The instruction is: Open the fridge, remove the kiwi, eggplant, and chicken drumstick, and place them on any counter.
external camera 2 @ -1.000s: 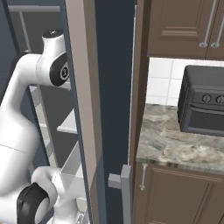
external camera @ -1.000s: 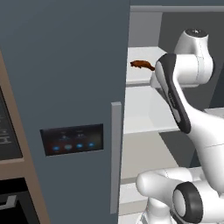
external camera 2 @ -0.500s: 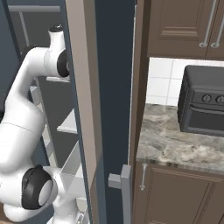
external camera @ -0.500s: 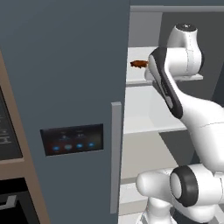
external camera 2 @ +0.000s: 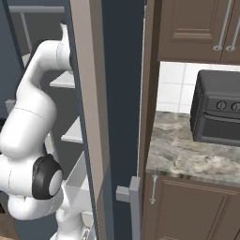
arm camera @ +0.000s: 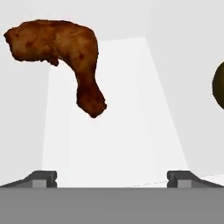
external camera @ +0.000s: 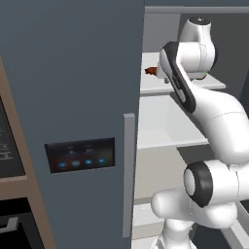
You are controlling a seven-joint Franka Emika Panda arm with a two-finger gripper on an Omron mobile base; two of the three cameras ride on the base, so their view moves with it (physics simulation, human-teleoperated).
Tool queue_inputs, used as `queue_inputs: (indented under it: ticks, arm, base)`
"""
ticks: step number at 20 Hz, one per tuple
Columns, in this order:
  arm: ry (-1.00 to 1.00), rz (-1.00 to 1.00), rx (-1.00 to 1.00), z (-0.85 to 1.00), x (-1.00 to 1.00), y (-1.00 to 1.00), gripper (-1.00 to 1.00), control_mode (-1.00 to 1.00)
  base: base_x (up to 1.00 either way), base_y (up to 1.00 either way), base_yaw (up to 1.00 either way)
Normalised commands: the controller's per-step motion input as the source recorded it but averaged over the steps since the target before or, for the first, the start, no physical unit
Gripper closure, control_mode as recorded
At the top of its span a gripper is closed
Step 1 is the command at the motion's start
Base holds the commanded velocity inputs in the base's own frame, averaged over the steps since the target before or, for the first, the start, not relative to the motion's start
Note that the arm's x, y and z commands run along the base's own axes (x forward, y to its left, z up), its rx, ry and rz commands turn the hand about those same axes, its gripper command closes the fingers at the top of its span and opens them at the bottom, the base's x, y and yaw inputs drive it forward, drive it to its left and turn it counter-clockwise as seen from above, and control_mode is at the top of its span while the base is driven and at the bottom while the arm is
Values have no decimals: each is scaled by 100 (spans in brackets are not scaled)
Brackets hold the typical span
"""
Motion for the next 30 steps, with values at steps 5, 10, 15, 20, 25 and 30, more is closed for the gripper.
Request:
queue_inputs:
  ticks: [5, 10, 15, 20, 25, 30]
  arm:
    - [0, 0, 0, 14, 49, 6, -100, -100]
    - [0, 0, 0, -2, 44, 14, -100, -100]
    - [0, 0, 0, -21, 38, 4, -100, -100]
    - [0, 0, 0, -26, 35, 0, -100, -100]
    - [0, 0, 1, -14, 21, 0, -100, -100]
    - [0, 0, 3, -30, 2, 0, -100, -100]
  base:
    - [0, 0, 0]
    - [0, 0, 0]
    - [0, 0, 0]
    - [0, 0, 0]
    - [0, 0, 0]
    - [0, 0, 0]
